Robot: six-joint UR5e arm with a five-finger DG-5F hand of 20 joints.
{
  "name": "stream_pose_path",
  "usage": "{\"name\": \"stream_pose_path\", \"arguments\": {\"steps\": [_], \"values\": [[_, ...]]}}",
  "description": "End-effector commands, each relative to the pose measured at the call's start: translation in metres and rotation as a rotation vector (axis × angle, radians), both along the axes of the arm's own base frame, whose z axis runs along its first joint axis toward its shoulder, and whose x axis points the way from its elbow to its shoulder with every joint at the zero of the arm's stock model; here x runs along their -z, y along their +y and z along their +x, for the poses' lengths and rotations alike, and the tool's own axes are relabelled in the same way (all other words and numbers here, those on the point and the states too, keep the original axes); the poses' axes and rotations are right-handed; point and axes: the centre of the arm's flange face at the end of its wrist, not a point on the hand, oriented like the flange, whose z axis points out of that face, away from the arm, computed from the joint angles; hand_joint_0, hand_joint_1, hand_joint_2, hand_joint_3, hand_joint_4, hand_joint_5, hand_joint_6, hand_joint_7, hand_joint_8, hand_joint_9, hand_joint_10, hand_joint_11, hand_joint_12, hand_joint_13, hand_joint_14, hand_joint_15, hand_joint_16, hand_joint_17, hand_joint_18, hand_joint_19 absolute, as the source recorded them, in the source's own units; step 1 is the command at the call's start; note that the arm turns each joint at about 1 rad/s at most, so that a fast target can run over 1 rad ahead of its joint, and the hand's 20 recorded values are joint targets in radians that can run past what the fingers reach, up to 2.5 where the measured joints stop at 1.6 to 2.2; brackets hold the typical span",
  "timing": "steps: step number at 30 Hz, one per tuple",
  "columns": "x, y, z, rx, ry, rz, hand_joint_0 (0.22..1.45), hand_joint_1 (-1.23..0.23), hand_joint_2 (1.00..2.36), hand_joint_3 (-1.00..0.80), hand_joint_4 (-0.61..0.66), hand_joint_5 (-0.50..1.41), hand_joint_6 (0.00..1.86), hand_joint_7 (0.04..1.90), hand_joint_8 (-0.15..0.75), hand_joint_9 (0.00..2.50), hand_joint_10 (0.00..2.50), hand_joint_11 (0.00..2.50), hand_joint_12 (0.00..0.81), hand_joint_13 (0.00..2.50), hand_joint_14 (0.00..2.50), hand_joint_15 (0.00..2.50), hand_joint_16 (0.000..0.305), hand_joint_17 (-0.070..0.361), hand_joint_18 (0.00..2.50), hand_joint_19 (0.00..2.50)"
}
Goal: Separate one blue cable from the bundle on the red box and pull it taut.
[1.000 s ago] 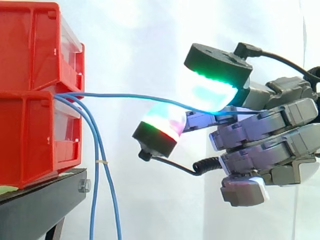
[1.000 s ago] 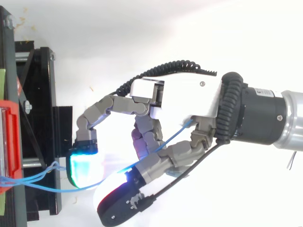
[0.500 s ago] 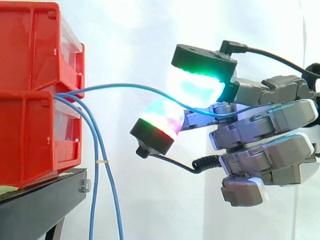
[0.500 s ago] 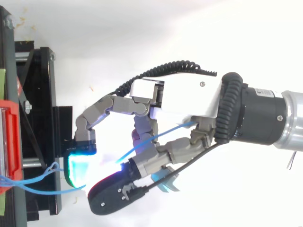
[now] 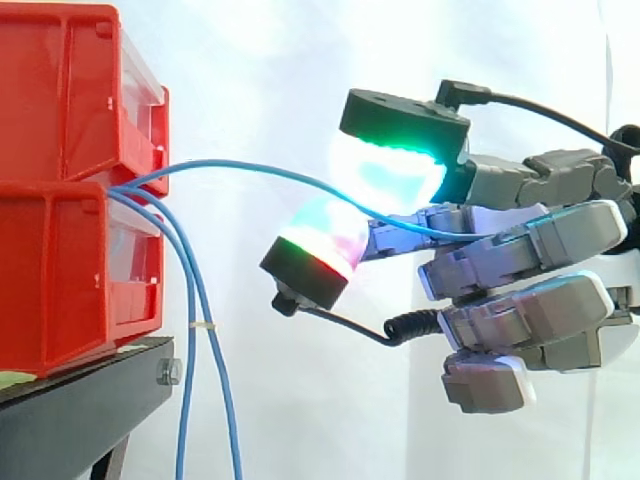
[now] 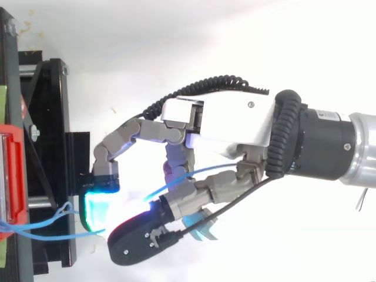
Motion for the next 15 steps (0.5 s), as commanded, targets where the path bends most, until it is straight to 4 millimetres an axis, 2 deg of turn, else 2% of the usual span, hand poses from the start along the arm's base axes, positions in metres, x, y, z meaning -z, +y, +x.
{"name": "stream_pose_path", "arguments": {"steps": [1, 8, 15], "values": [[0.0, 0.0, -0.0001, -0.001, 0.001, -0.001, 0.61, -0.77, 1.01, -0.26, 0.06, -0.02, 0.86, 1.0, 0.265, 1.89, 0.03, 0.7, 0.381, 1.7, 0.03, 0.64, 0.056, 0.125, 1.28, 0.72], [0.0, 0.0, -0.0001, 0.0, 0.001, 0.0, 0.62, -0.85, 1.02, -0.18, 0.04, -0.01, 0.86, 0.96, 0.213, 1.85, 0.03, 0.68, 0.355, 1.67, 0.03, 0.65, 0.051, 0.114, 1.27, 0.72], [0.0, 0.001, -0.0001, -0.001, 0.001, -0.002, 0.61, -0.74, 1.01, -0.2, 0.03, 0.01, 0.83, 1.01, 0.216, 1.88, 0.02, 0.55, 0.377, 1.66, 0.02, 0.56, 0.062, 0.139, 1.34, 0.68]]}}
